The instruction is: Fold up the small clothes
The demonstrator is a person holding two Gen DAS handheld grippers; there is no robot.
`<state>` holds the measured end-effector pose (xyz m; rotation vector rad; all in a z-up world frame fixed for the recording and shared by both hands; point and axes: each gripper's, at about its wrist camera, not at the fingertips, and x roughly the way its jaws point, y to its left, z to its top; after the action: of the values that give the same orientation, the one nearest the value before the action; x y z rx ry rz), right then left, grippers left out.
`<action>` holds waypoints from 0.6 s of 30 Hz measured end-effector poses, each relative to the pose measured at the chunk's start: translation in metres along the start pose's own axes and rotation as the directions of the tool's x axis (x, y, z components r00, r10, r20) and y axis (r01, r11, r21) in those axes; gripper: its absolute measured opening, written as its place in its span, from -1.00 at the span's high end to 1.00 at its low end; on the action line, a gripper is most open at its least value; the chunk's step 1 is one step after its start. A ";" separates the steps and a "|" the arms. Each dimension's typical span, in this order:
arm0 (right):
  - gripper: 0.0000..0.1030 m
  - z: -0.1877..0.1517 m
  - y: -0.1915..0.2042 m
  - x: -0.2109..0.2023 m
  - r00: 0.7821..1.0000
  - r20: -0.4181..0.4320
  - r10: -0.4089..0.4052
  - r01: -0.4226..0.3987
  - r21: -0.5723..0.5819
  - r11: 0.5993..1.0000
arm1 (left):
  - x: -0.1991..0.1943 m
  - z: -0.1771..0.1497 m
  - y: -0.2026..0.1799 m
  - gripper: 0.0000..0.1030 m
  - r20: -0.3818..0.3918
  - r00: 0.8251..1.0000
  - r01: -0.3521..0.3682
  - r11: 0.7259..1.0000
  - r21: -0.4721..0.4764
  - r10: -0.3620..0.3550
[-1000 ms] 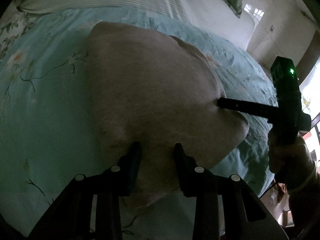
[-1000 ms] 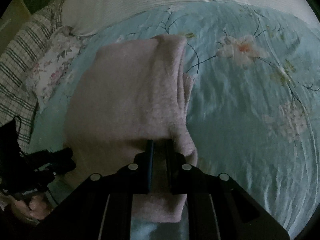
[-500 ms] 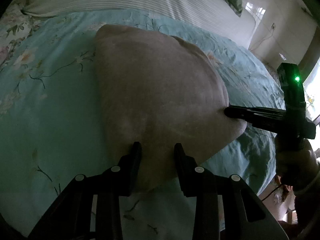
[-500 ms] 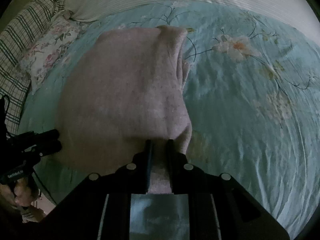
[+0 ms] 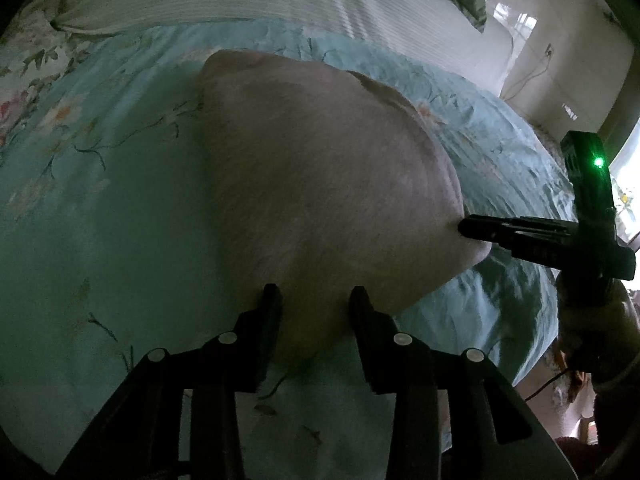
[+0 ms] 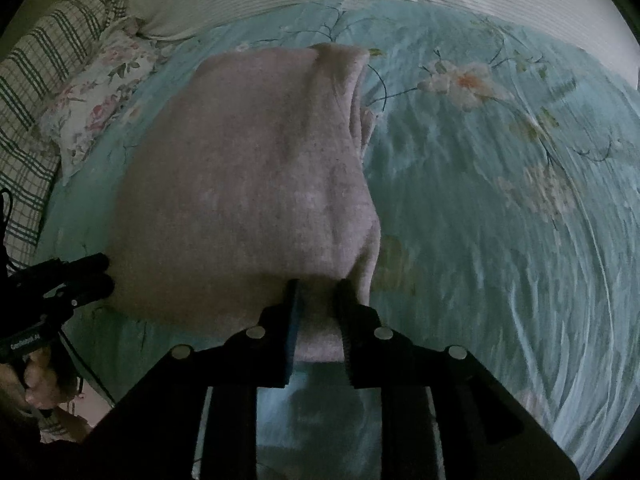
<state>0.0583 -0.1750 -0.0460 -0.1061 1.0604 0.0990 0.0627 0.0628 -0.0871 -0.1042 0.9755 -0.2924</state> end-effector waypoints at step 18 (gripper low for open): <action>0.05 -0.022 0.028 -0.035 0.999 0.002 0.049 -0.048 -0.060 0.997 | -0.049 -0.025 0.013 -0.44 0.029 0.976 -0.214 0.977 0.006 0.214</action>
<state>0.0185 -0.1509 -0.0269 -0.1341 1.0566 0.1749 0.0190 0.0908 -0.0649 0.0059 0.9484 -0.0973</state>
